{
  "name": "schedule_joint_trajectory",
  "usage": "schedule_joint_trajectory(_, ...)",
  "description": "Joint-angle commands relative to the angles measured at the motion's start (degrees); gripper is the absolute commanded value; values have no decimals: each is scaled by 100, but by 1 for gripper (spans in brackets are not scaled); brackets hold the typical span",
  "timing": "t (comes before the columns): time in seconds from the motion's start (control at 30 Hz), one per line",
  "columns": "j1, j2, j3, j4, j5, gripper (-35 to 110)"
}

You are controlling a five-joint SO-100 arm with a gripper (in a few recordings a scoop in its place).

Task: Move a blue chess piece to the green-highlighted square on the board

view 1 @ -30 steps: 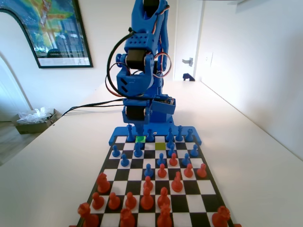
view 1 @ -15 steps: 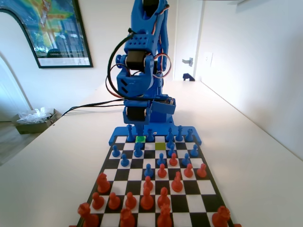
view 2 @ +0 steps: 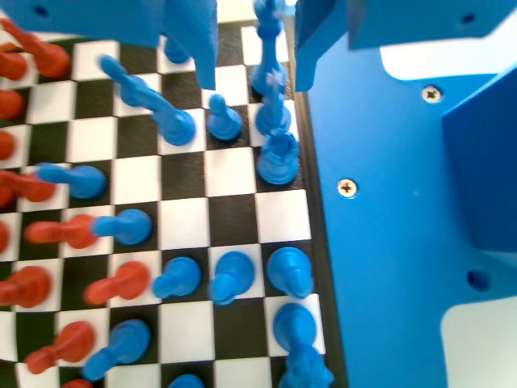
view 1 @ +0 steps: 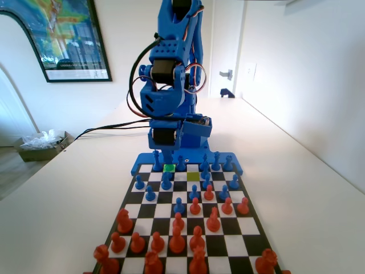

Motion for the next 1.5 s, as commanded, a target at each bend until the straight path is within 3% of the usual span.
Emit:
schedule_joint_trajectory(0.0, 62, 404, -598, 492, 9, 11)
schedule_joint_trajectory(0.9, -545, 1960, -3129, 2918, -536, 1)
schedule_joint_trajectory(1.47, -967, 2944, -4799, 4605, -3744, 1)
